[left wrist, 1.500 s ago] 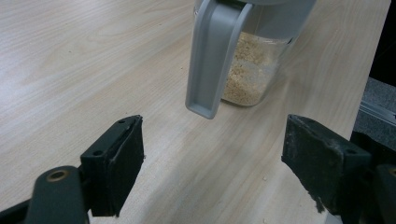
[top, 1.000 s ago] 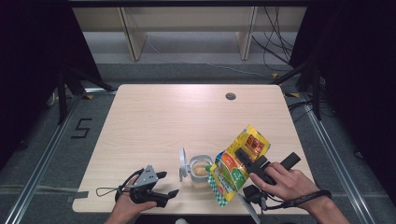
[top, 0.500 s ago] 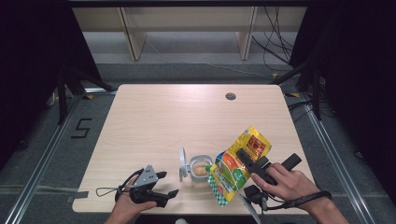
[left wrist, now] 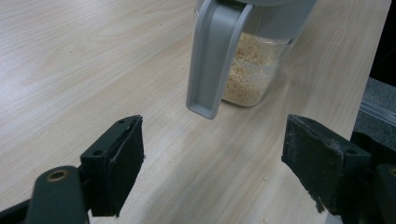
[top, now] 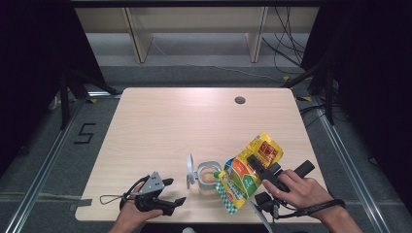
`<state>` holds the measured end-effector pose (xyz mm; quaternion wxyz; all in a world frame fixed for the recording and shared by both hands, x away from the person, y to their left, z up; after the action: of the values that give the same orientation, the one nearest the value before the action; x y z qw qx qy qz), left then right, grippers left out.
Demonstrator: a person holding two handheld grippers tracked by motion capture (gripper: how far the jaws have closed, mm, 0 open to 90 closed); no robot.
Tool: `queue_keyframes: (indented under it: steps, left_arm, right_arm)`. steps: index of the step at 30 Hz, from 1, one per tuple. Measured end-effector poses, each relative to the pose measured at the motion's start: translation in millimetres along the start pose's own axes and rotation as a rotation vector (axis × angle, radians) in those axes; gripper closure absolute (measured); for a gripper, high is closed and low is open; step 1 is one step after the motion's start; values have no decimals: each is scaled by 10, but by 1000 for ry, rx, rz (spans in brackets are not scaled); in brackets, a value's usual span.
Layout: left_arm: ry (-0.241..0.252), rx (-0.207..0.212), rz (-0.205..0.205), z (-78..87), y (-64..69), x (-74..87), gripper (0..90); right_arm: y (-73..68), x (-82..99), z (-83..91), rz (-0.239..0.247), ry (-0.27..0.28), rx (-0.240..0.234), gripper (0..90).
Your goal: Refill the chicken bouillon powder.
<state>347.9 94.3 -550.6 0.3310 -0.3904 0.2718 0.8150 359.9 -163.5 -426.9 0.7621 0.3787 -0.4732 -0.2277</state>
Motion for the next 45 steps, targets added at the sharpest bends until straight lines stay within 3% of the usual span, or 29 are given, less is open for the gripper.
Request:
queue_keyframes:
  steps: [7,8,10,12,15,18,23,24,25,27,29,30,32,34,35,36,37,39,40,45]
  left_arm:
    - [18,8,12,-9,15,-11,202]
    - [-4,1,-1,4,0,2,202]
    - [10,4,2,-5,4,-4,202]
    - [-9,7,-2,9,2,4,202]
    - [16,13,25,-3,29,-12,202]
    - [18,10,14,-9,19,-10,202]
    - [12,9,16,-4,18,-7,202]
    - [15,13,24,-3,29,-10,202]
    - [7,15,16,3,20,-6,202]
    - [9,12,-7,5,6,-13,202]
    - [4,16,19,-5,22,-2,202]
    - [3,17,11,-2,20,-2,202]
    - [23,16,-6,-9,19,-21,202]
    - [6,17,17,-2,20,-5,202]
    - [1,11,-11,3,-2,-7,202]
    - [2,16,-5,5,4,-7,202]
    - [9,10,-4,4,5,-12,202]
    - [10,12,4,2,14,-10,202]
    - [12,11,21,0,24,-7,202]
    - [10,11,-6,5,7,-13,202]
  right_arm:
    - [-3,-4,0,-15,2,20,639]
    - [-4,-3,0,-17,2,20,640]
    - [-8,-4,-1,-20,4,22,641]
    - [-13,-4,4,-25,5,24,643]
    - [-35,-3,5,-44,6,23,646]
    - [-34,-11,-2,-36,16,19,648]
    - [-66,-3,17,-82,8,24,655]
    - [-67,-9,18,-81,13,33,656]
    - [-45,-16,10,-50,26,43,657]
    - [-85,-24,28,-96,23,41,658]
    - [-92,-22,26,-94,25,47,658]
    - [-98,-19,25,-107,23,54,658]
    - [-132,-19,30,-176,16,48,659]
    - [-157,-14,33,-218,11,54,660]
    - [-179,-20,28,-238,12,53,659]
    - [-169,-25,22,-250,22,76,660]
    - [-187,-18,32,-258,10,59,660]
    - [-191,-25,24,-274,21,80,660]
    - [-239,-20,29,-310,4,67,660]
    - [-254,-19,34,-357,4,97,660]
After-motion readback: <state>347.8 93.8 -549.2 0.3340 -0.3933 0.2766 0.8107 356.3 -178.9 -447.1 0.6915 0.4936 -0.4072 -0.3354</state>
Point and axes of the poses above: each handheld gripper's, and its own axes: z roughly backward along the jaws, x roughly out of its underside, y roughly to its right, the point moved 9 cm from there along -z, roughly forward along the jaws, and after that the axes turned 6 degrees about z, right-handed, at the moved point
